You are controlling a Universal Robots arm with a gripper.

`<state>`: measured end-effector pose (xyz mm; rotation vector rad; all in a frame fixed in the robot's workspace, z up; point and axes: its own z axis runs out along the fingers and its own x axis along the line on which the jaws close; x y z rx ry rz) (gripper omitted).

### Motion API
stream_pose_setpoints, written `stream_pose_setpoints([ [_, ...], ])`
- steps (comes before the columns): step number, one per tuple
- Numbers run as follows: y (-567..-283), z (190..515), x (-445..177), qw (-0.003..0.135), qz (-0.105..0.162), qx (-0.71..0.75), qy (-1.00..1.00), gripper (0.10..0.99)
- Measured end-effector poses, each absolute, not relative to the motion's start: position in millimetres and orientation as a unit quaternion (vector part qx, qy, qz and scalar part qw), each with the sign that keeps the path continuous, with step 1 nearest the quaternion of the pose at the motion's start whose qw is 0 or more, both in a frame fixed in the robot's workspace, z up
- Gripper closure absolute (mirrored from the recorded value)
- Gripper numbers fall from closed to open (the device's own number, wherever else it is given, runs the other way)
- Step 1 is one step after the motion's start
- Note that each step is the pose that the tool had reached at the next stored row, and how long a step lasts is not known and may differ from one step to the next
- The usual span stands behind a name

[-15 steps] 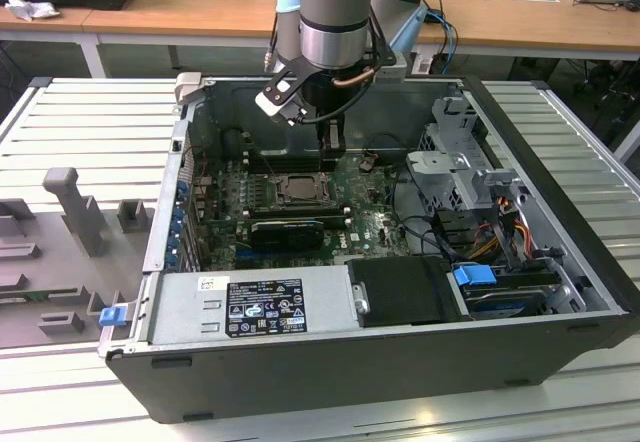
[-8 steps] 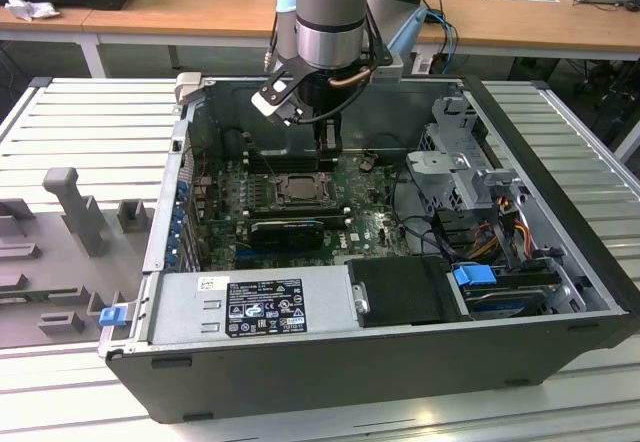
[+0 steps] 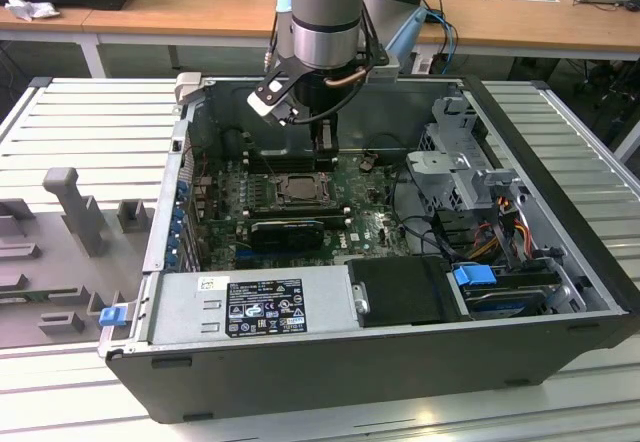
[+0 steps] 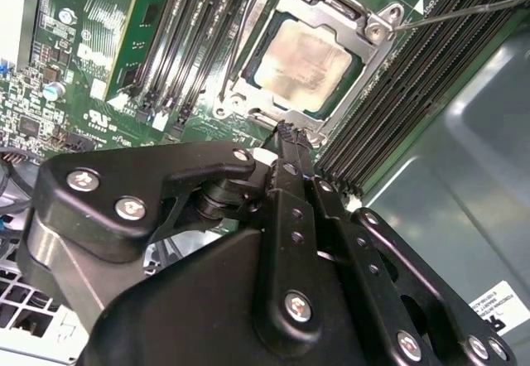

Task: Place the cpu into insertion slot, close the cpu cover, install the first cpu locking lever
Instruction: 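Place the cpu into insertion slot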

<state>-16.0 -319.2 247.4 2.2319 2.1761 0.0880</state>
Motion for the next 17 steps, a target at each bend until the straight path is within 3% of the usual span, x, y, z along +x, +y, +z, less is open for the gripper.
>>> stream_pose_setpoints([
  [17, -319, 245, -40, 0.012, 0.028, 0.716, 0.698, 0.98],
])
